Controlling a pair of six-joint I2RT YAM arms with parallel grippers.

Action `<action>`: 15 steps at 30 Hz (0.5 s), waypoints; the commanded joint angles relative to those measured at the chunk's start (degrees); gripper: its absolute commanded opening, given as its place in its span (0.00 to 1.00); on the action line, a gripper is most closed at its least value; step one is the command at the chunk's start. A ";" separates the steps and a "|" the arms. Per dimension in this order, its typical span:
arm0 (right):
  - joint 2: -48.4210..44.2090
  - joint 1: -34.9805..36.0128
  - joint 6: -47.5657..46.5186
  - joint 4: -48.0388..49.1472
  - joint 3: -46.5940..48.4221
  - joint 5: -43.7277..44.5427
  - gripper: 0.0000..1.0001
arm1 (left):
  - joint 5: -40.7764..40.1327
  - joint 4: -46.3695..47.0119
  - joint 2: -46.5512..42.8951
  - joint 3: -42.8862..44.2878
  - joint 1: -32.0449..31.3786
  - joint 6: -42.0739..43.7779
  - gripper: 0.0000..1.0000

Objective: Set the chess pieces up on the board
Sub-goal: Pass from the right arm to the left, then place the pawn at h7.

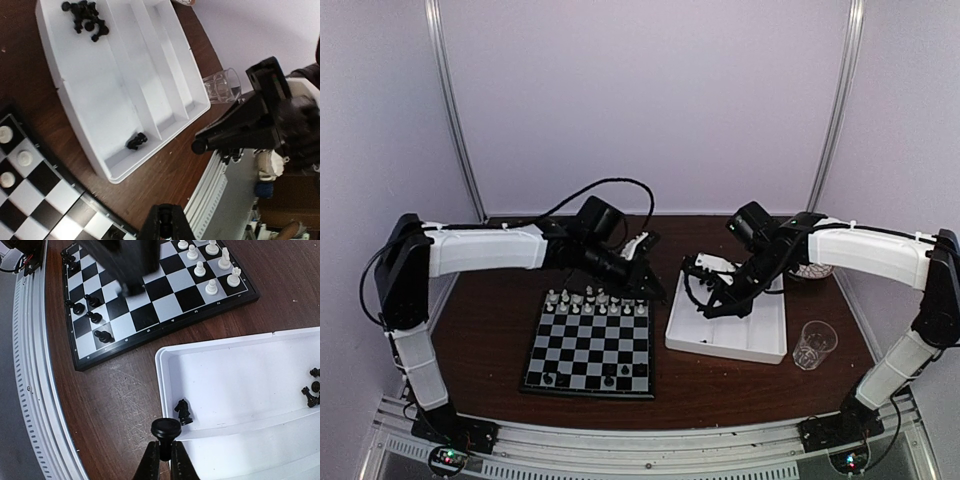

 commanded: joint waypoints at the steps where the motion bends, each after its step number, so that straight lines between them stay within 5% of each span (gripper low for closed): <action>1: -1.32 0.30 -1.50 0.57 -1.16 1.77 0.07 | -13.78 -29.64 -8.20 6.30 0.22 20.49 0.00; 8: -1.58 0.30 -1.65 1.23 -1.43 2.02 0.08 | -34.60 -51.32 -14.38 3.12 -0.21 29.67 0.00; 15: -1.13 0.29 -1.60 1.15 -1.35 1.85 0.08 | -44.03 -52.44 -22.24 -10.56 0.15 26.49 0.00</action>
